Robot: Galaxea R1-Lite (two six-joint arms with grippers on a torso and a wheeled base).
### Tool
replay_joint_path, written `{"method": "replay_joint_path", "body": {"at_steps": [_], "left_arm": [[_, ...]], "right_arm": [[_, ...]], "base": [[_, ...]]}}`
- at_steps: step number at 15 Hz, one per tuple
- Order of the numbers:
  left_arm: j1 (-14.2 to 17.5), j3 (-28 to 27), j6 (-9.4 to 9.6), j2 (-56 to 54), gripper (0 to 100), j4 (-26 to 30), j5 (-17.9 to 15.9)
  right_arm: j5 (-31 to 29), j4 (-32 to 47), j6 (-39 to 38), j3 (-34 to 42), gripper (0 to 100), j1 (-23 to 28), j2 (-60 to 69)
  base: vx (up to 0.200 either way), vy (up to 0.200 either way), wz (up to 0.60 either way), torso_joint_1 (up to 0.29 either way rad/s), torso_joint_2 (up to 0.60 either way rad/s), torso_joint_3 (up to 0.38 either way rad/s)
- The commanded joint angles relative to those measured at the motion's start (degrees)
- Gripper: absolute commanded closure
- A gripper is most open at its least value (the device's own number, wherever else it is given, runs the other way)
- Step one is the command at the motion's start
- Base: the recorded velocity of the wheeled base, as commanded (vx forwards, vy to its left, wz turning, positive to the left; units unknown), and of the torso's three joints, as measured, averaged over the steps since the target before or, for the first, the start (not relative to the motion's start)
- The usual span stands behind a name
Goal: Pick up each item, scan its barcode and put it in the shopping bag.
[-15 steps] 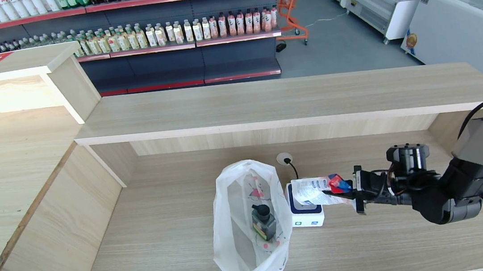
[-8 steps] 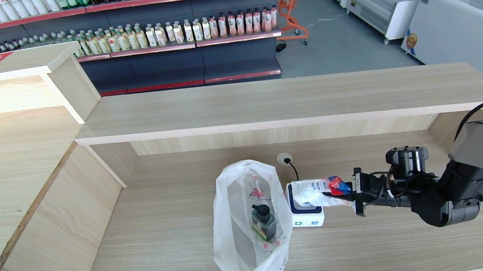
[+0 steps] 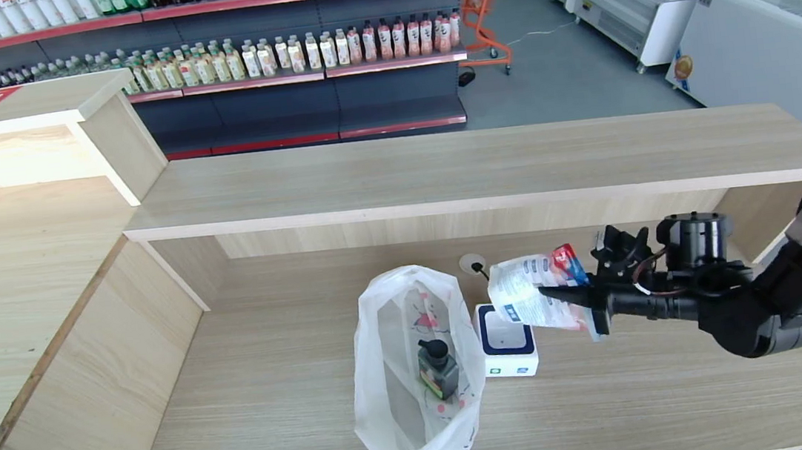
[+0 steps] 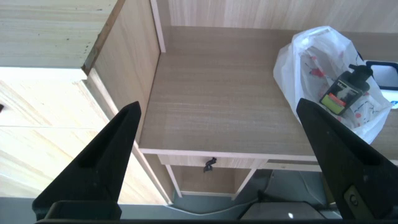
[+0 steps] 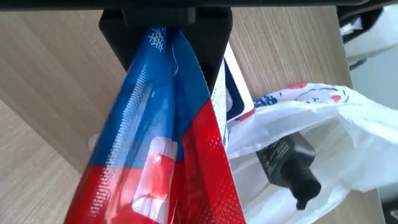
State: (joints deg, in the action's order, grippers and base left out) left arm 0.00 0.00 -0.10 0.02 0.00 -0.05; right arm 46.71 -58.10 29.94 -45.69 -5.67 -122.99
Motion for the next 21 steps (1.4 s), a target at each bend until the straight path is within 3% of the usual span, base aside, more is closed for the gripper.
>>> {"method": "replay_joint_path", "body": {"at_steps": [1, 3, 7, 9, 14, 18, 21], "left_arm": [[0.0, 0.0, 0.1, -0.02, 0, 0.0, 0.05], [0.0, 0.0, 0.01, -0.02, 0, 0.0, -0.04], [0.0, 0.0, 0.1, -0.02, 0, 0.0, 0.05], [0.0, 0.0, 0.01, -0.02, 0, 0.0, 0.05], [0.0, 0.0, 0.01, -0.02, 0, 0.0, 0.05], [0.0, 0.0, 0.01, -0.02, 0, 0.0, 0.05], [0.0, 0.0, 0.01, -0.02, 0, 0.0, 0.05]], "right_arm": [[-15.69, 8.53, -21.24, -3.26, 100, -7.16, 13.83], [-20.52, 15.39, -28.27, -9.5, 100, -12.7, 12.34], [-21.05, 15.82, -31.35, -12.14, 100, -18.76, 5.66], [-21.05, 15.21, -30.47, -13.55, 100, -19.47, 1.44], [-21.14, 14.33, -19.92, -19.0, 100, -20.0, -7.97], [-21.31, 14.33, -17.11, -25.33, 100, -22.19, -12.27], [-21.4, 14.42, -16.49, -25.41, 100, -22.02, -13.85]], "base": [[0.0, 0.0, 0.0, 0.0, 0.0, 0.0], [0.0, 0.0, 0.0, 0.0, 0.0, 0.0], [0.0, 0.0, 0.0, 0.0, 0.0, 0.0], [0.0, 0.0, 0.0, 0.0, 0.0, 0.0], [0.0, 0.0, 0.0, 0.0, 0.0, 0.0], [0.0, 0.0, 0.0, 0.0, 0.0, 0.0], [0.0, 0.0, 0.0, 0.0, 0.0, 0.0]]}}
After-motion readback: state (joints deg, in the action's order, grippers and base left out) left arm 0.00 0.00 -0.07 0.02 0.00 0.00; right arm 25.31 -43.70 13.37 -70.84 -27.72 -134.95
